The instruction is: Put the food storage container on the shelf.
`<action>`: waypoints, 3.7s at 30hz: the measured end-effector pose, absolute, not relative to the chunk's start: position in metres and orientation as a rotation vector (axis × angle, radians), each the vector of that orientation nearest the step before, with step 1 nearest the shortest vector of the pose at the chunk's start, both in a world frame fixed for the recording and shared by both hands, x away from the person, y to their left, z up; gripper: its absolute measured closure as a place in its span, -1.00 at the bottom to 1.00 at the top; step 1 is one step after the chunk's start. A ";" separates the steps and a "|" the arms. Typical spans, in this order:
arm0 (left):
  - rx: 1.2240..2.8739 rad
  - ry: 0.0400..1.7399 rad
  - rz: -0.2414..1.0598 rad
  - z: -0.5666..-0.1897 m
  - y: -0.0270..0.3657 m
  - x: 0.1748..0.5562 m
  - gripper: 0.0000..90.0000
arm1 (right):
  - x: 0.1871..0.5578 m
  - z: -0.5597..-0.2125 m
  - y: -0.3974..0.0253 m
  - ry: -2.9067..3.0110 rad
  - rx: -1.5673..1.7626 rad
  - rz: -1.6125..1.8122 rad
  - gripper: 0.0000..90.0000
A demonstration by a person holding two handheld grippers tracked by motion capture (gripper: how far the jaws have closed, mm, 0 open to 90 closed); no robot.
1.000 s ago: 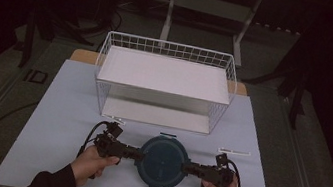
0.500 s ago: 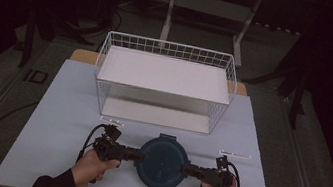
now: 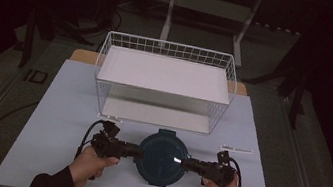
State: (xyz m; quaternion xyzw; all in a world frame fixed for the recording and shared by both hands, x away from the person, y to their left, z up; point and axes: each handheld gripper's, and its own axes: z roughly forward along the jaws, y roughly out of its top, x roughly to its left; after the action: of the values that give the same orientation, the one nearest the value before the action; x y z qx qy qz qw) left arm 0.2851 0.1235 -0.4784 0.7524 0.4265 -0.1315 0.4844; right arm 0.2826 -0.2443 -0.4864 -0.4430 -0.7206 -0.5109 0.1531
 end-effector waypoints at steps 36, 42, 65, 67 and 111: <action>1.806 0.962 -0.104 -0.492 0.135 0.358 0.26 | 0.377 -0.482 -0.227 -2.235 -1.181 -1.582 0.23; 1.804 0.987 -0.100 -0.500 0.138 0.368 0.26 | 0.387 -0.495 -0.223 -2.225 -1.204 -1.586 0.23; 1.737 1.045 -0.080 -0.508 0.143 0.392 0.22 | 0.405 -0.509 -0.216 -2.180 -1.299 -1.667 0.17; 1.718 1.041 -0.091 -0.511 0.144 0.394 0.20 | 0.405 -0.508 -0.215 -2.214 -1.308 -1.673 0.14; 1.829 0.840 0.035 -0.483 0.145 0.323 -1.00 | 0.332 -0.472 -0.186 -2.419 -1.318 -1.678 0.34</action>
State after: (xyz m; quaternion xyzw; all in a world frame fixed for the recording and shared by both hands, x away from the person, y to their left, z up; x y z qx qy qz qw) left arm 0.3229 0.1451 -0.4831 0.7677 0.3525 0.0147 0.5350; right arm 0.3324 -0.1858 -0.4718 -0.4083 -0.7493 -0.5197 -0.0417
